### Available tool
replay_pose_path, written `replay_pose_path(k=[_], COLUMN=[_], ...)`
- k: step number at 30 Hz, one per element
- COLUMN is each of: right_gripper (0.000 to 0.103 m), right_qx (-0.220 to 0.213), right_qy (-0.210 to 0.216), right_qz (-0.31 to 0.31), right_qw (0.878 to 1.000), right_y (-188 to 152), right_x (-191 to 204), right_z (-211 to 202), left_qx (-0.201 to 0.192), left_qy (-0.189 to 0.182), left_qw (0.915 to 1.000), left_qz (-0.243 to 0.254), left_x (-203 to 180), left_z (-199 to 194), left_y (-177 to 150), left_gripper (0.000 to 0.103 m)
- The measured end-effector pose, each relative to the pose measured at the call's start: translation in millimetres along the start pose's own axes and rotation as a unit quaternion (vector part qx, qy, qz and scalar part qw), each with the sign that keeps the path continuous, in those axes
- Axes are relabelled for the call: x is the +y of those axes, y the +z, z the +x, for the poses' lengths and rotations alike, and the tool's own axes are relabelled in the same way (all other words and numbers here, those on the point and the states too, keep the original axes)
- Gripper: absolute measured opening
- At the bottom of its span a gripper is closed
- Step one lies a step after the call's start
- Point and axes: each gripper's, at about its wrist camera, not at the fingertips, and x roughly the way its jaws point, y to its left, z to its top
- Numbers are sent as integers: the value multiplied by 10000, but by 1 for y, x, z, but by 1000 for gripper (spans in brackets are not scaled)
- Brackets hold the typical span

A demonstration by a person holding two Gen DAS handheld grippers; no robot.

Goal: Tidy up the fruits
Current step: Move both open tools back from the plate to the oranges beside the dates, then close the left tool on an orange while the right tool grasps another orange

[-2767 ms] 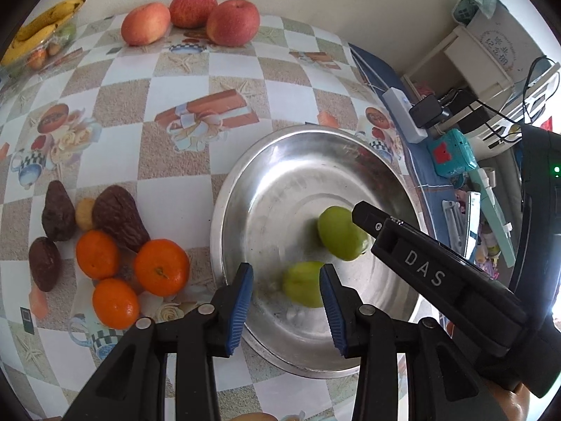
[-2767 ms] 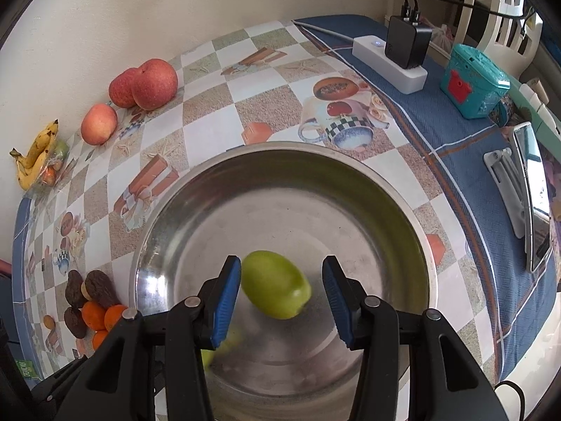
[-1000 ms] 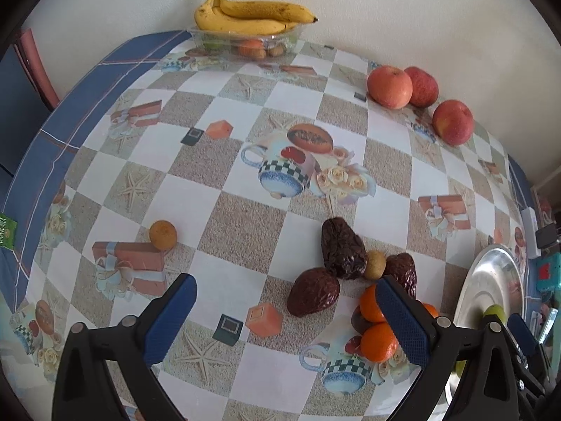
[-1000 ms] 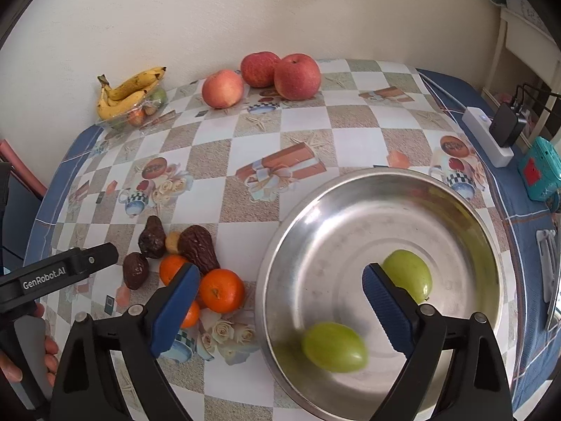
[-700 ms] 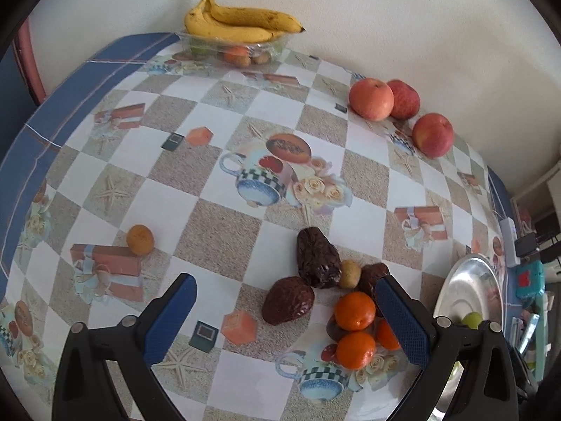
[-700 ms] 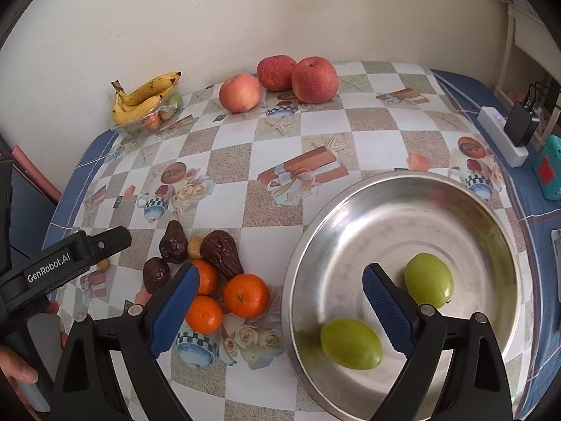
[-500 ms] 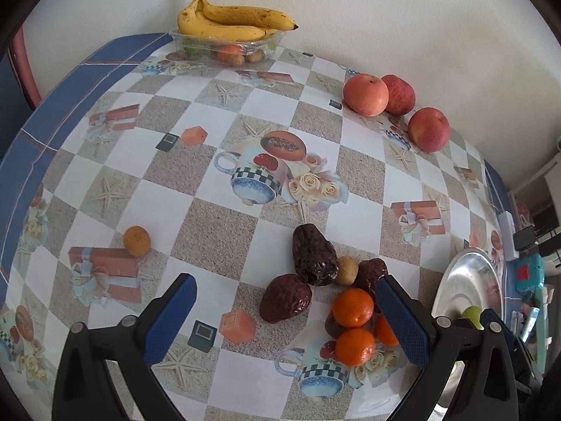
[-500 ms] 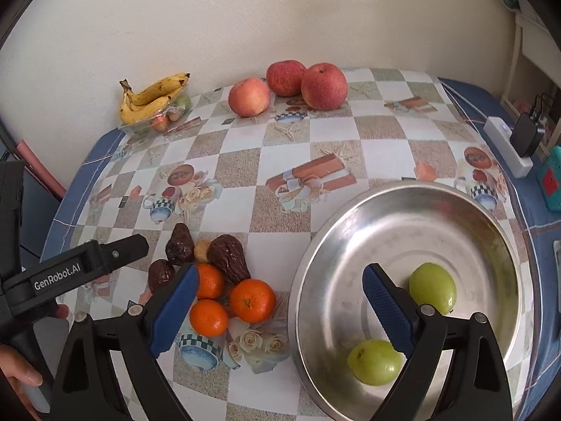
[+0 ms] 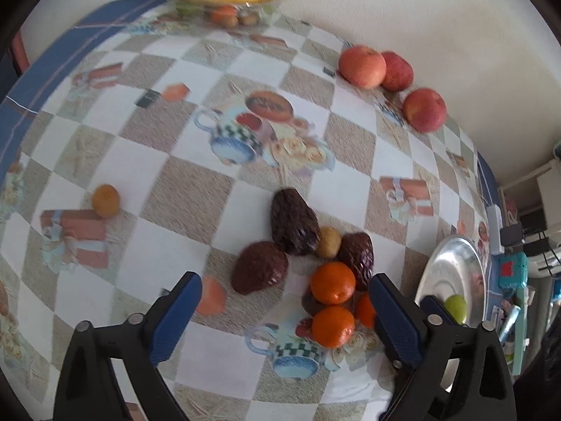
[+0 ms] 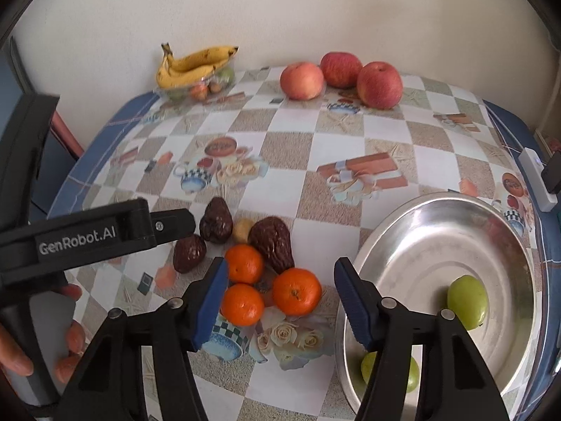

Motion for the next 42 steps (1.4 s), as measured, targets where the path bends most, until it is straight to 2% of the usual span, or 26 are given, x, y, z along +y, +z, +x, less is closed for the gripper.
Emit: replay_pose_path(k=[2,6,13,19,22,30,32,36,39,41,42], right_gripper=[57,55,53,48,40,40,39,39,39,39,39], right_qx=[111,339,528,526,556,631,661,702,711,714,715], right_qy=[-74,-204,-483,-429,-376,-288,-262,-262,-265,-259,-259], right_qz=[-97,-230,-354,-193,-117,15,82,136,122,119,113], right_qw=[9999,9990,9968,9975,9977,9976,9974,9971,9970,9970,9970], right_y=[-2,-7,-11,-10,-11,-14,-16,-19,-19,-19,-19], right_x=[3,6,5,-1,-3,-6,-8,-9,-8,-8,-8], right_z=[8,20,35,38,38,33,32,29,29,29,29], left_qx=[176,379,506,659,702,934,974,1005,1032,1063,1065], left_qy=[-26,-106,-142,-328,-379,-551,-538,-519,-633,-786,-804], left_qw=[9998,9992,9986,9972,9967,9939,9937,9935,9925,9909,9907], left_qz=[6,-11,-96,-159,-135,-181,-141,-105,-150,-247,-258], left_x=[-3,-5,-3,-5,-8,-13,-14,-16,-16,-15,-16], left_z=[8,16,21,25,26,35,36,38,38,39,39], left_y=[-4,-8,-11,-14,-16,-22,-23,-25,-25,-25,-25], left_gripper=[96,88,81,78,77,75,65,54,46,36,36])
